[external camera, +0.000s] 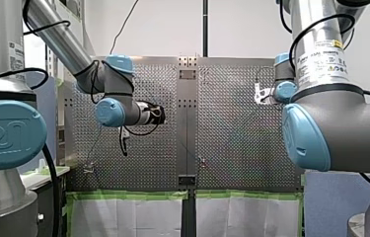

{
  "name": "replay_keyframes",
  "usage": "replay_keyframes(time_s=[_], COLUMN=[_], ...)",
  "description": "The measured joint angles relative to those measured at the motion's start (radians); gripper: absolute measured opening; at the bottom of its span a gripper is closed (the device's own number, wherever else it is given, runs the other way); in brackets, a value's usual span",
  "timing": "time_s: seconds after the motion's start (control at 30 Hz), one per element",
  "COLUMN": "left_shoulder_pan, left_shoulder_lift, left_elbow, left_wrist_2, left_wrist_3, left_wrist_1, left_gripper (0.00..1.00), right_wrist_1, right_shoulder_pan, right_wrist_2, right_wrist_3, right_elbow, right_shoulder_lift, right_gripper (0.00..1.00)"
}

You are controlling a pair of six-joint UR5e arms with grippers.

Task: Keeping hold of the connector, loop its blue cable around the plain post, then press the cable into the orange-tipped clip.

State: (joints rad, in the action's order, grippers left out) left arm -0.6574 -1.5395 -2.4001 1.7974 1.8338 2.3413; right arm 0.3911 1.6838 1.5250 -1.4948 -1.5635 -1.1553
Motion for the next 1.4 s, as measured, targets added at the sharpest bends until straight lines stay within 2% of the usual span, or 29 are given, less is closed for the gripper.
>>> replay_keyframes(time_s=[0.2, 0.33, 0.57, 0.83, 1.4], left_shoulder_pan=[0.001, 0.004, 0.01, 0.019, 0.02], left_shoulder_lift=[-0.033, -0.024, -0.006, -0.02, -0.021], left_elbow=[0.0, 0.0, 0.0, 0.001, 0.001], left_wrist_2=[0.0, 0.0, -0.001, -0.005, -0.005], left_wrist_3=[-0.007, -0.005, -0.001, 0.014, 0.016], left_wrist_1=[0.0, -0.001, -0.005, -0.051, -0.06], left_gripper=[1.0, 1.0, 1.0, 1.0, 1.0], right_wrist_1=[-0.016, -0.014, -0.008, -0.002, -0.001], right_shoulder_pan=[-0.01, -0.011, -0.004, 0.001, 0.003], right_wrist_2=[0.001, -0.003, -0.042, -0.061, -0.064], right_wrist_3=[0.0, 0.003, 0.019, 0.026, 0.026], right_elbow=[-0.001, -0.003, -0.015, -0.016, -0.016], right_shoulder_lift=[0.002, 0.003, 0.006, 0.01, 0.01], right_gripper=[0.0, 0.0, 0.0, 0.0, 0.0])
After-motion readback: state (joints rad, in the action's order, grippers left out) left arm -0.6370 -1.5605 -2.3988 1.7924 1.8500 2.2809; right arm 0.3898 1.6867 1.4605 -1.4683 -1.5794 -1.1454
